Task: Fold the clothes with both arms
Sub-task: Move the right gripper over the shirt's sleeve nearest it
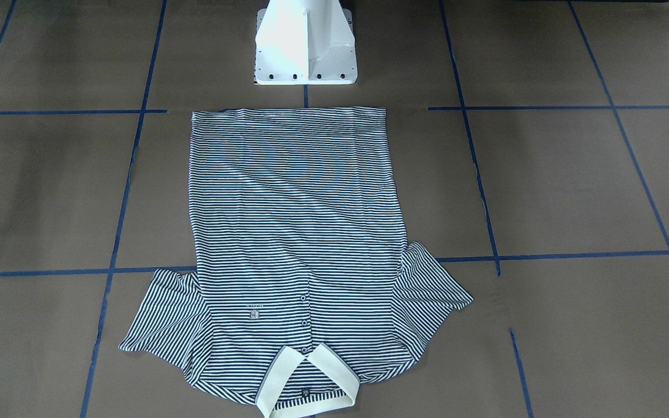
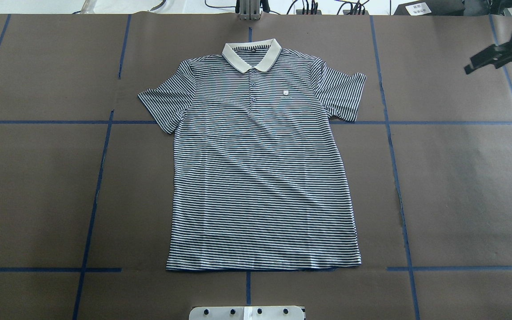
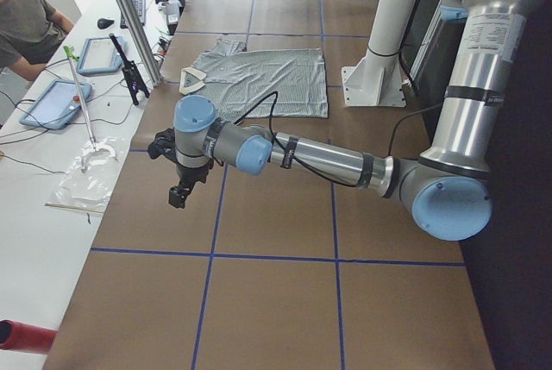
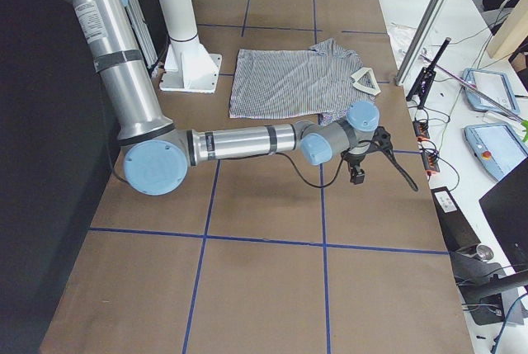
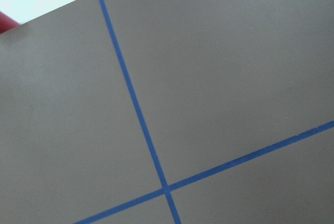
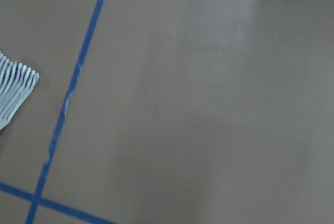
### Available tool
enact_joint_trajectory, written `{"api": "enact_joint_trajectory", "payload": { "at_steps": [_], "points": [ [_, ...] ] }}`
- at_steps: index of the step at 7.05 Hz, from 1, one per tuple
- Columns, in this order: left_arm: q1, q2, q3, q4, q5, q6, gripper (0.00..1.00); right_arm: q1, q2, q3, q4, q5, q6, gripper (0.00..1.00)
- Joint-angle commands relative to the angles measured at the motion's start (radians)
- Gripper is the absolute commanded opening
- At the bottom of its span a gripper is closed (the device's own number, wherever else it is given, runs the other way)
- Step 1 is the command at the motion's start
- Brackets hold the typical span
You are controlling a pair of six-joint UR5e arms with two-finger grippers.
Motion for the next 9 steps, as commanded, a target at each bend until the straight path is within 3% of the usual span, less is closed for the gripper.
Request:
{"api": "enact_joint_trajectory", "payload": {
  "at_steps": [1,3,5,9],
  "points": [
    [0.037,-0.047,0.034,-0.064,-0.008,-0.103,1.0,-0.173,0.169,-0.096,0.156,-0.187,0.366,1.0],
    [0.109,-0.101,0.076,-0.075,0.004,-0.189,1.0,-0.274,0.275,-0.209,0.21,-0.313,0.481,1.0],
    [0.11,-0.107,0.084,-0.081,-0.001,-0.225,1.0,-0.297,0.343,-0.405,0.398,-0.332,0.478,1.0],
    [0.11,-0.106,0.084,-0.081,-0.004,-0.229,1.0,-0.317,0.345,-0.429,0.358,-0.341,0.422,1.0]
  ]
}}
